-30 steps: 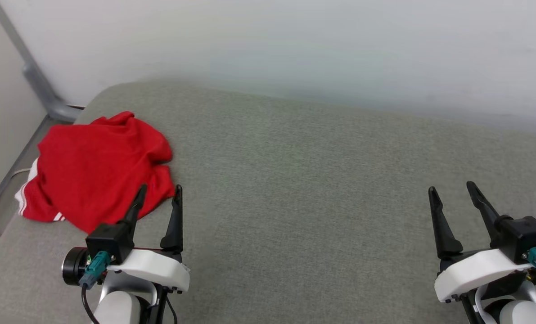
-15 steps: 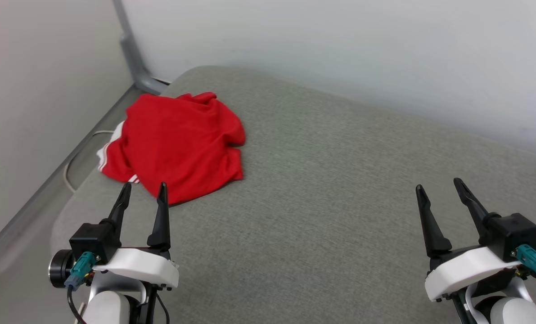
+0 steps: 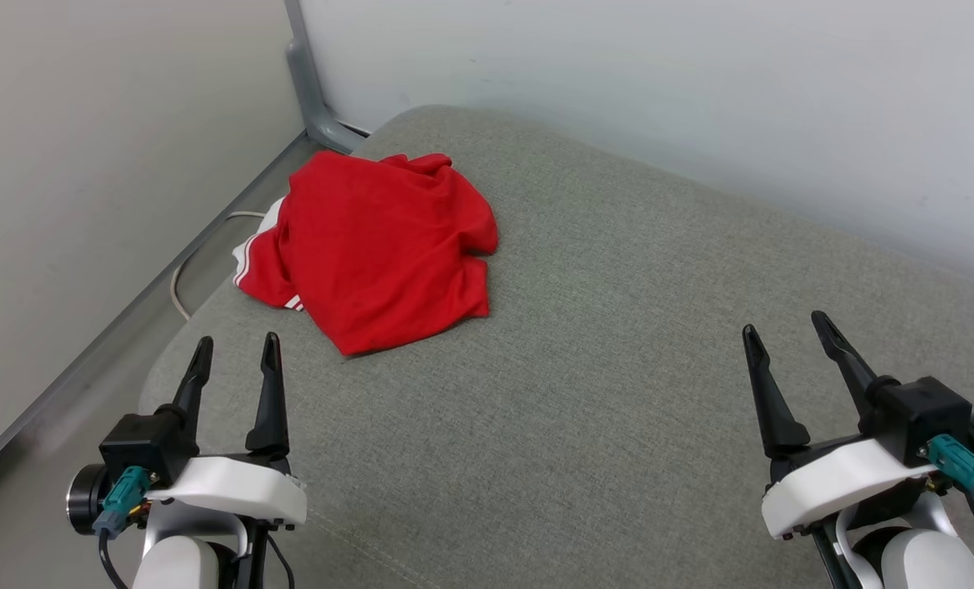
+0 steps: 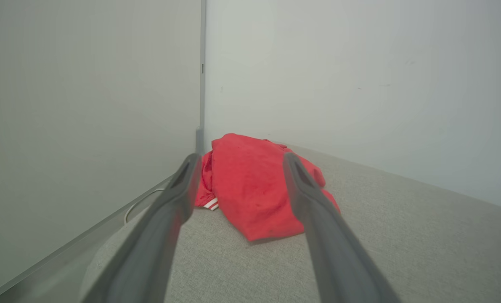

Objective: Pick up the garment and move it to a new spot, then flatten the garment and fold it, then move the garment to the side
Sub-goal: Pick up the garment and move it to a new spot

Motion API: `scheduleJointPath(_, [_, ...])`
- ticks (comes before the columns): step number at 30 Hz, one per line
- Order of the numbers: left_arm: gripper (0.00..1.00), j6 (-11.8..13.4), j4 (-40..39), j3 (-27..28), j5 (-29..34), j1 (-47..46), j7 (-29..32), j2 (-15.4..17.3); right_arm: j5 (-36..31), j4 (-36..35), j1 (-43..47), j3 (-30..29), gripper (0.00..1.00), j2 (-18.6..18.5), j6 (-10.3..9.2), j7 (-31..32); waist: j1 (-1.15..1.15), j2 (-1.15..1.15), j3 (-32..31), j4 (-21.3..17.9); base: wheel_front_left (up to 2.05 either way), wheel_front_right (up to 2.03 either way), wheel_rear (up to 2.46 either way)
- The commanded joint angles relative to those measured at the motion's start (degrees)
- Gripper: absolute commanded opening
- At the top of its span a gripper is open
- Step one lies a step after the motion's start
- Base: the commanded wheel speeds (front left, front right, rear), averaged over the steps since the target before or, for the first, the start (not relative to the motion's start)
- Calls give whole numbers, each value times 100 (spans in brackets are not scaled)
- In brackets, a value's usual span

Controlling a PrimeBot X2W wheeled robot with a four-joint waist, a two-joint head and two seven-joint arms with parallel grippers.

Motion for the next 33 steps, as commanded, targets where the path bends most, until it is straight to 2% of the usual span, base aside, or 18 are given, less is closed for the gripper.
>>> scheduleJointPath(1, [100, 21, -33, 21, 16, 7, -14, -3, -57, 5, -86, 16, 100, 10, -4, -26, 0, 0, 26, 6, 0, 0, 0])
scheduleJointPath(10, [100, 19, 343, 32, -41, -483, -15, 5, -145, -176, -211, -21, 100, 8, -4, 85, 0, 0, 328, -36, 0, 0, 0])
scheduleJointPath(16, [100, 5, 1136, 21, -346, -1430, 292, 245, -239, -435, -469, 17, 100, -126, -4, 241, 0, 0, 916, -381, 0, 0, 0])
scheduleJointPath(22, [100, -4, 1717, -117, -797, -2521, 1011, 731, -246, -620, -746, 55, 100, -270, -4, 326, 0, 0, 1553, -780, 0, 0, 0])
scheduleJointPath(26, [100, 1, 1997, -433, -1291, -3164, 1589, 1220, -268, -758, -913, 42, 100, -353, -4, 318, 0, 0, 1965, -1010, 0, 0, 0])
scheduleJointPath(33, [100, -1, 2689, -781, -2243, -3986, 3082, 1991, -286, -938, -1187, 73, 100, -410, -4, 245, 0, 0, 2557, -1361, 0, 0, 0])
